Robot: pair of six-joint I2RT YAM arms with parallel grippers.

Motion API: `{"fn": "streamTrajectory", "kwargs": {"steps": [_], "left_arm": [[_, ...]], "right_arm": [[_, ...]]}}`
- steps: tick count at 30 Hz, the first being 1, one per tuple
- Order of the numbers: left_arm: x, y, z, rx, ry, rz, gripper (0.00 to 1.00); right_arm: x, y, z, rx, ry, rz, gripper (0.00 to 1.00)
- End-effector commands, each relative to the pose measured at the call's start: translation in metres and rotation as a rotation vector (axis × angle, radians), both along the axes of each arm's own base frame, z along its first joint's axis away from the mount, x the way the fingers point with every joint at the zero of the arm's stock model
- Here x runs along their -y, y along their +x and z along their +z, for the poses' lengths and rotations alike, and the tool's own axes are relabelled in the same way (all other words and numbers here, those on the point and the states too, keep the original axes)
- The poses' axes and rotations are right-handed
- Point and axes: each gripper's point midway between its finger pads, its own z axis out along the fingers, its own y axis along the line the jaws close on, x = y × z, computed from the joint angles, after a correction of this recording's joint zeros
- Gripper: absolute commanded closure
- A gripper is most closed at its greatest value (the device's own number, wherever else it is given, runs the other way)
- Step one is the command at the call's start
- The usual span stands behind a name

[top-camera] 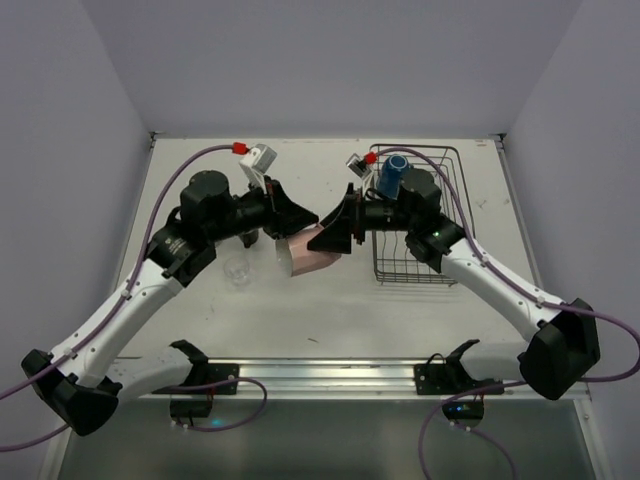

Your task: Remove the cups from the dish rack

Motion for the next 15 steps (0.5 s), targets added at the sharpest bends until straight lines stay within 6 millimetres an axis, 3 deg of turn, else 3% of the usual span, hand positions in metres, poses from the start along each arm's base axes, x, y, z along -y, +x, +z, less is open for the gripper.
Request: {"fn": "streamTrajectory", "kwargs": {"steps": [1, 2, 4, 7, 9, 15], "left_arm": [[-0.029, 0.023, -0.025, -0.049, 0.231, 0.16, 1.0], [-0.032, 0.024, -0.029, -0.06, 0.261, 0.171, 1.0], [-0.047, 0.033, -0.039, -0.097, 0.359, 0.236, 1.0], [-0.062, 0.052, -0.081, -0.214, 0.547, 0.297, 1.0], [-0.077, 0.06, -0.097, -0.243, 0.639, 0.345, 1.0], [-0.089, 0.085, -0.143, -0.335, 0.812, 0.372, 1.0]], "right_arm": [[0.018, 0.018, -0.011, 0.017, -0.146, -0.203, 0.01], [0.025, 0.031, -0.021, 0.031, -0.191, -0.295, 0.01], [0.043, 0.036, -0.031, 0.025, -0.259, -0.404, 0.01], [0.081, 0.054, -0.042, 0.046, -0.369, -0.641, 0.01], [0.097, 0.051, -0.035, 0.068, -0.381, -0.704, 0.01], [0.124, 0.035, -0.031, 0.098, -0.418, -0.763, 0.01]]}}
